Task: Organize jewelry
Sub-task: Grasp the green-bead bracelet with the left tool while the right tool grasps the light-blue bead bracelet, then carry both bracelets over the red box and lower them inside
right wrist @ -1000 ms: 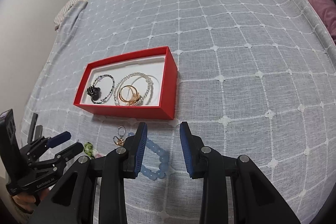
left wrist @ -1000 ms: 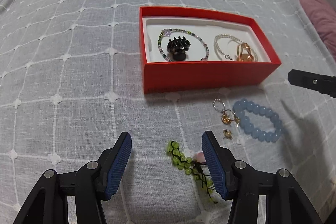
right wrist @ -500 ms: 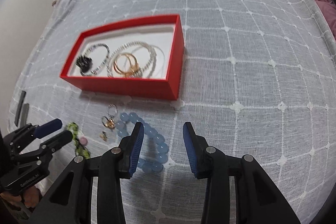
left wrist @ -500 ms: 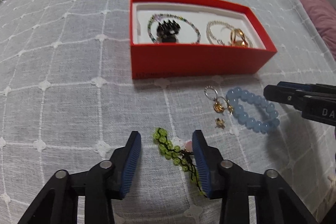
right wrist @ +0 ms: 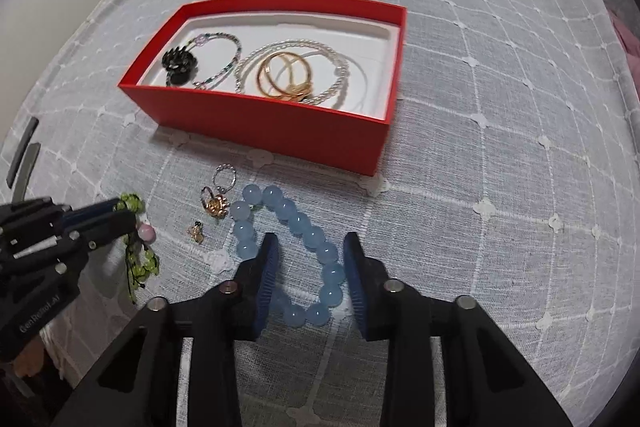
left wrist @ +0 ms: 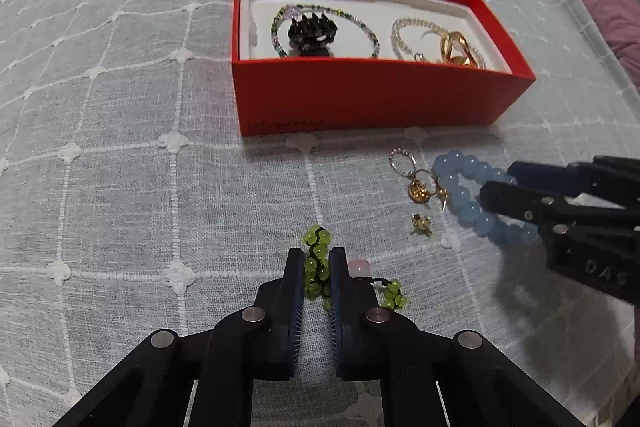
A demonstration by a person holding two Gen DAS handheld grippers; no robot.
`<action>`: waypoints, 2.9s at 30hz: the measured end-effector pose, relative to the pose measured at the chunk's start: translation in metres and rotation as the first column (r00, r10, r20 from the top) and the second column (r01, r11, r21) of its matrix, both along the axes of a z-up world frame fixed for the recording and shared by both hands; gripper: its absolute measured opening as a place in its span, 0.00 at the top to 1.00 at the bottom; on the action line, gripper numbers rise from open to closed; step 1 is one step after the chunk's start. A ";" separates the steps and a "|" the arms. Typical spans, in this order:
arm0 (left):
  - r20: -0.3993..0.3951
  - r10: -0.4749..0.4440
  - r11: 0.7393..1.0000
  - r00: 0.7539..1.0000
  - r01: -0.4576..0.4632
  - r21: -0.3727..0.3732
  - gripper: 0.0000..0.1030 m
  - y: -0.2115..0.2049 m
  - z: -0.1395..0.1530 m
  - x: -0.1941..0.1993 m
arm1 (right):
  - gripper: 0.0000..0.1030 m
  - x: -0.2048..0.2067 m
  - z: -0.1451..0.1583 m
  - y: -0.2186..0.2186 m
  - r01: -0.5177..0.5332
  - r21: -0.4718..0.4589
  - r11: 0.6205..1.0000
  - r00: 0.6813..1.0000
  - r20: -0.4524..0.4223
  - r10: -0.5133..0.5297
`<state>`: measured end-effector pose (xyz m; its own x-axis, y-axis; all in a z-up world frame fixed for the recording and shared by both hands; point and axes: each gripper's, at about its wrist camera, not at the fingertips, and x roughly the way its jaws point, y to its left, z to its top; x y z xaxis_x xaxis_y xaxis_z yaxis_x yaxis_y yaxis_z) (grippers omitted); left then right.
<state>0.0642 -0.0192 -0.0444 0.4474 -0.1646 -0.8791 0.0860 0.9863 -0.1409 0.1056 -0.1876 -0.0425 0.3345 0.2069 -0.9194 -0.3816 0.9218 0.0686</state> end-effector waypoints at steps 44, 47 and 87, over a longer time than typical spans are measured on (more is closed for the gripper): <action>0.244 0.076 0.988 0.967 -0.040 -0.150 0.96 0.032 0.068 -0.006 | 0.89 -0.021 0.092 -0.008 -0.086 0.298 0.951 0.972 0.233 0.015; 0.257 0.098 0.983 0.962 -0.054 -0.174 0.96 0.038 0.074 -0.002 | 0.89 -0.019 0.098 -0.010 -0.087 0.343 0.935 0.974 0.226 0.008; 0.255 0.062 0.991 0.965 -0.030 -0.127 0.95 0.012 0.051 0.090 | 0.89 0.065 0.065 -0.027 0.137 0.529 0.838 0.980 0.051 -0.192</action>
<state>0.1543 -0.0075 0.0065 0.6657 -0.2362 -0.7079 0.0896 0.9670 -0.2383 0.1701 -0.2151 0.0224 0.4889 0.5792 -0.6523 -0.2579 0.8103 0.5262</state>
